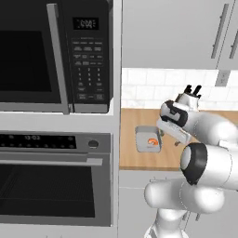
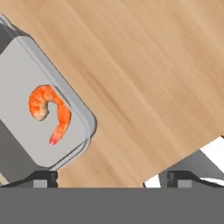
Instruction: Take the meat container that has the shrimp and place it on the second highest rack of the freezer. Then take the vegetable container that has the onion and lemon and place it on the highest rack of the freezer.
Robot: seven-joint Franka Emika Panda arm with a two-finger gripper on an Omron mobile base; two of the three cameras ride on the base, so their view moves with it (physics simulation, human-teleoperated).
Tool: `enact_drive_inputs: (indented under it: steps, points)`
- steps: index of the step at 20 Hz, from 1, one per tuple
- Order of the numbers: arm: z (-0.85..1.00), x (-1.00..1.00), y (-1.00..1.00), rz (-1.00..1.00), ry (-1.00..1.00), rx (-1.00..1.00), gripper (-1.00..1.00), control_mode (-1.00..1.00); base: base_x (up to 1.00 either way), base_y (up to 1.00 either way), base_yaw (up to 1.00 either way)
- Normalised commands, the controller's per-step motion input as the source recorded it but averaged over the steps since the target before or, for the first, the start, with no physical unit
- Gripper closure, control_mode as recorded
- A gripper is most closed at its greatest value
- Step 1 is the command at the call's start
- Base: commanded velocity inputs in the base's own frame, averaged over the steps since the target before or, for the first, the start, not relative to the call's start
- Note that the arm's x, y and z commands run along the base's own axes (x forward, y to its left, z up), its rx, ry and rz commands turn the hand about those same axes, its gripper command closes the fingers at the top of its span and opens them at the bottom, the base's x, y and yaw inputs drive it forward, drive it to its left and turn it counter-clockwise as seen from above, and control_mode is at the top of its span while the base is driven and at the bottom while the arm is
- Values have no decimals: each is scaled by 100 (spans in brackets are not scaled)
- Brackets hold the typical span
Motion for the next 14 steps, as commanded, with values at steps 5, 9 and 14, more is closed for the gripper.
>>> enact_drive_inputs:
  steps: [5,9,14]
  points:
    - [-41,41,0,14,0,-6,-100,-100,0,0,0]
    - [-39,36,-13,6,-1,-6,-100,-100,0,0,0]
    - [-21,33,-3,2,-1,-2,-100,-100,0,0,0]
